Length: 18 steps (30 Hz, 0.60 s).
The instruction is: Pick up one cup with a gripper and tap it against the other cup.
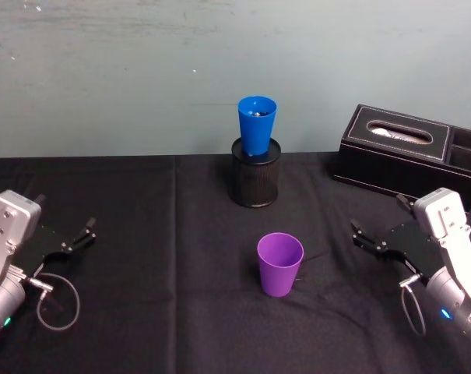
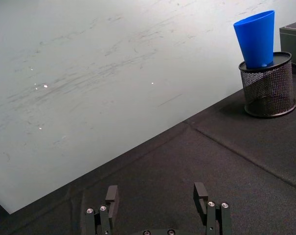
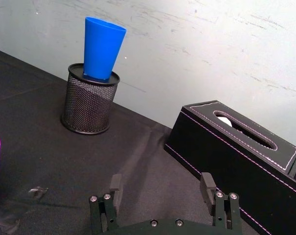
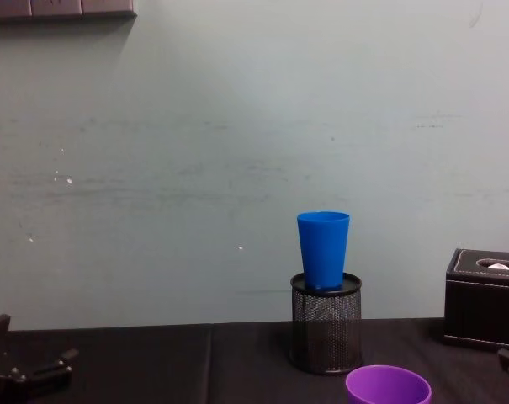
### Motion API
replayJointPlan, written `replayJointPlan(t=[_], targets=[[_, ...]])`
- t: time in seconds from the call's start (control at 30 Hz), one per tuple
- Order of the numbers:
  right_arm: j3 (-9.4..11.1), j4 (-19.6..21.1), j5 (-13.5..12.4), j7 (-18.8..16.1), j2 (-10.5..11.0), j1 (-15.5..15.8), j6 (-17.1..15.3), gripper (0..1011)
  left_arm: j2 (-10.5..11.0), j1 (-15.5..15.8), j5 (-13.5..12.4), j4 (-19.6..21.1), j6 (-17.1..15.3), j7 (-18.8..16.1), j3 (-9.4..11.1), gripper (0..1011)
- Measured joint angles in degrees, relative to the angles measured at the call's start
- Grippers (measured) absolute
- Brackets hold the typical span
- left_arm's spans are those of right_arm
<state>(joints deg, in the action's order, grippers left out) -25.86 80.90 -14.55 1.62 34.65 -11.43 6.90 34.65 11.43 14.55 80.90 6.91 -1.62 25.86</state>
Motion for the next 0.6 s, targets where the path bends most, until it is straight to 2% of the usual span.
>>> replayJointPlan(t=[0.6], targets=[[0.0, 0.0, 0.0, 0.0, 0.0, 0.0, 0.0, 1003, 0.0, 0.0, 0.0, 0.0, 0.0, 0.0, 0.0, 1000]])
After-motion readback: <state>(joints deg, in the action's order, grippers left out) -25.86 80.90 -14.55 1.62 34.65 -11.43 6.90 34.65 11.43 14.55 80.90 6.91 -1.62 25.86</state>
